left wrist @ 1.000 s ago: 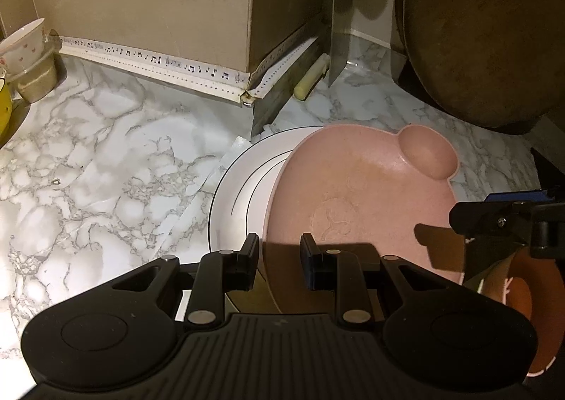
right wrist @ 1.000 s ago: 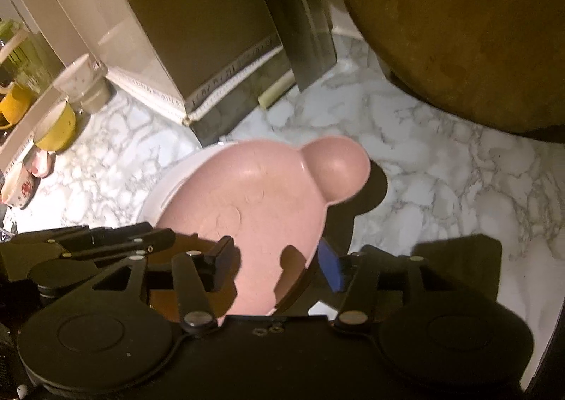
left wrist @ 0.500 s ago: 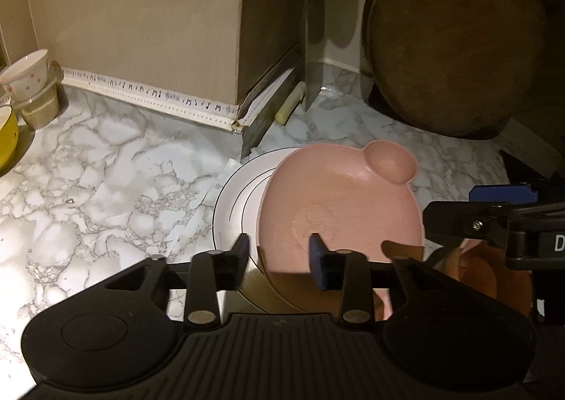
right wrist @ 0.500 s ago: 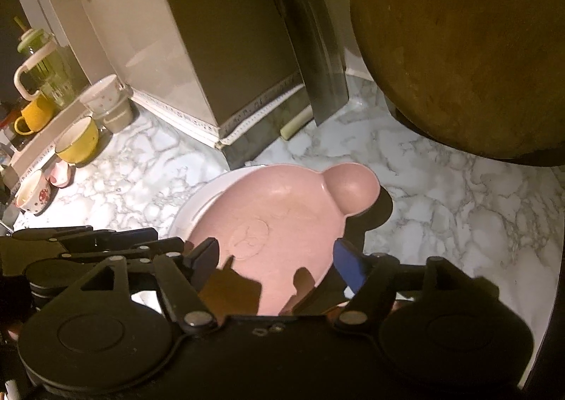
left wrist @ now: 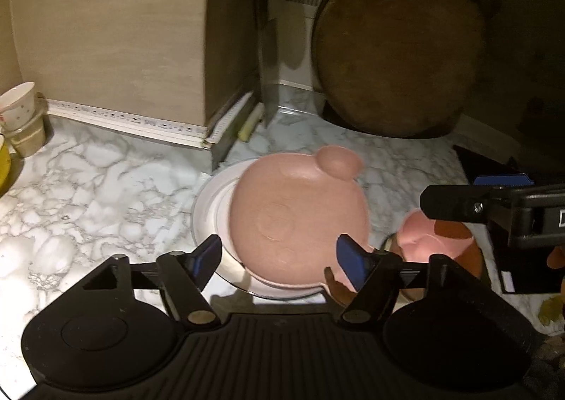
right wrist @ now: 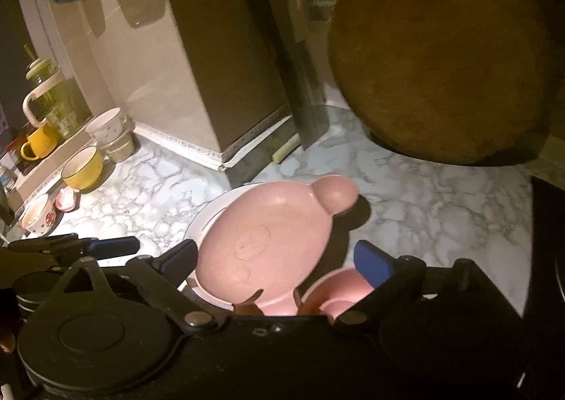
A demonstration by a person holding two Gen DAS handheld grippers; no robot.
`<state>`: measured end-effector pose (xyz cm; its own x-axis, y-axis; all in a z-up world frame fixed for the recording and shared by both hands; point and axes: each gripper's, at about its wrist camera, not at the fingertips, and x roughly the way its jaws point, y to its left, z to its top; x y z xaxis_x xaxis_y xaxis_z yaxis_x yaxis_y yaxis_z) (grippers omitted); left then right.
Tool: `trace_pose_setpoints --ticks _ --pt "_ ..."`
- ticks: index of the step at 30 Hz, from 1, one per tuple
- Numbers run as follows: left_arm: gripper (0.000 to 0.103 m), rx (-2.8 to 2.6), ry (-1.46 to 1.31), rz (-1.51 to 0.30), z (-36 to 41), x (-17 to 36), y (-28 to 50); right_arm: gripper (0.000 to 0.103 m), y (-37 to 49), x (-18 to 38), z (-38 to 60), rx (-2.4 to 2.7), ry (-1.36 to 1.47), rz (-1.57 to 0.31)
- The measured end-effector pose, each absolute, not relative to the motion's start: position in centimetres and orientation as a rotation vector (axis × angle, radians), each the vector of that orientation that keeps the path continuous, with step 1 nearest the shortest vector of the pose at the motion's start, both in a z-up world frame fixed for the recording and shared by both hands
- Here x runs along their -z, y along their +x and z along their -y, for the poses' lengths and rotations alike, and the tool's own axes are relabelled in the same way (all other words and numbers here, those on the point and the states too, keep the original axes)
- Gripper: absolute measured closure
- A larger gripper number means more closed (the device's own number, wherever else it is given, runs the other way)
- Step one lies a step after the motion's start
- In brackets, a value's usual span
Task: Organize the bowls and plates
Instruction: 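Move both grippers to the pink bowl holding the heart dish, then close both grippers on the pink and cream bowl rims and lift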
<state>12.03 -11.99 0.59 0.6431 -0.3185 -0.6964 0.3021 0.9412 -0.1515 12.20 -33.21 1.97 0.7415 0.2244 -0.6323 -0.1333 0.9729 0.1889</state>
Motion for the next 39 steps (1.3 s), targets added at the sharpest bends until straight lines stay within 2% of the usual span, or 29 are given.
trace_pose_setpoints --ticks 3,13,26,35,39 --pt "0.025 0.373 -0.022 -0.8 12.4 -0.6 11.4 0.003 11.1 -2.0 33.9 -0.155 0.155 -0.7" --pt "0.025 0.388 -0.061 -0.853 14.4 0.0 10.8 0.002 9.8 -1.4 36.8 -0.099 0.154 -0.732" --pt "0.025 0.347 -0.174 -0.97 19.3 2.4 11.3 0.002 13.3 2.1 42.4 -0.124 0.128 -0.851" --pt "0.025 0.322 -0.271 -1.077 22.1 4.2 11.3 0.007 15.9 5.1 44.4 -0.169 0.208 -0.972" --pt "0.025 0.271 -0.31 -1.096 22.6 5.0 11.7 0.016 16.6 6.0 44.6 -0.17 0.212 -0.999"
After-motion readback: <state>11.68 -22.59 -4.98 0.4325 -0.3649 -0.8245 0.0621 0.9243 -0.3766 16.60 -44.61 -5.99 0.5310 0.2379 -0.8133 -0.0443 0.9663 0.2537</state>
